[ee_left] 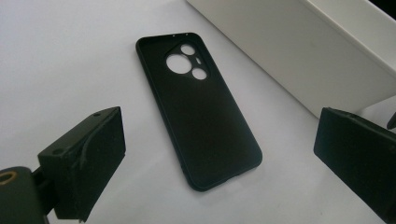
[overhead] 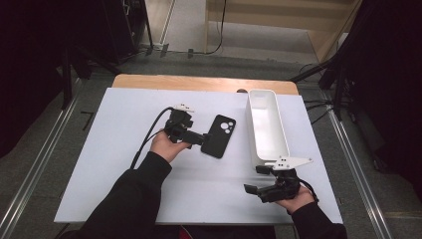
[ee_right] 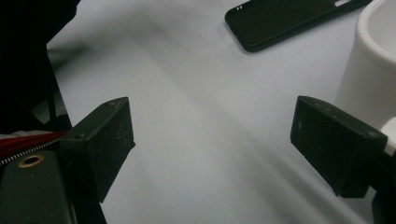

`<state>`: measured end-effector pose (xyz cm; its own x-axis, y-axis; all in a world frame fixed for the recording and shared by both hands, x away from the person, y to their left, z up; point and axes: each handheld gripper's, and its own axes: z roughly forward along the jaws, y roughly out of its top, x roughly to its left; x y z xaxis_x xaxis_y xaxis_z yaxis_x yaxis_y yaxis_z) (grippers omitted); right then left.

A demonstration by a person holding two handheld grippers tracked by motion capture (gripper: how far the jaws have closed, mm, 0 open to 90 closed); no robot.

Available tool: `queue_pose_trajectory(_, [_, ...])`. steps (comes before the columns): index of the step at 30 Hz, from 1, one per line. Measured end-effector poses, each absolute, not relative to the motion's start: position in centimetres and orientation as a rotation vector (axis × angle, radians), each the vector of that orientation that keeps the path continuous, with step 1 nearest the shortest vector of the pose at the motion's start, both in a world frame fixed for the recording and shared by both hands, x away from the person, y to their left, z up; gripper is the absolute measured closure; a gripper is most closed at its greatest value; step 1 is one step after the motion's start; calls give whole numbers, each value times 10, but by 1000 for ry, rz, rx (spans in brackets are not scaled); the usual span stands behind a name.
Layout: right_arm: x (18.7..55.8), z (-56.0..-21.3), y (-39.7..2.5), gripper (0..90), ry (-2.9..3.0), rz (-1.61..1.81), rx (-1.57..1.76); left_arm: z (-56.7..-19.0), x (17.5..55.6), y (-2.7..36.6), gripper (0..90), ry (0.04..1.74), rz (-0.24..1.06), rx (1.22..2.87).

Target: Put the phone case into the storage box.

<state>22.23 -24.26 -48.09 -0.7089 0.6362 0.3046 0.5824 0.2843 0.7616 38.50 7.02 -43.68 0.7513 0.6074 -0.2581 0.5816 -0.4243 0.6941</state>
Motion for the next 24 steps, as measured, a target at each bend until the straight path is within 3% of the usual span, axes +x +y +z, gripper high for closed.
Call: queue_pose_trajectory(24, [222,-481,-244,119,2464,1425,1183,-442,392,32,17,934,131,2110])
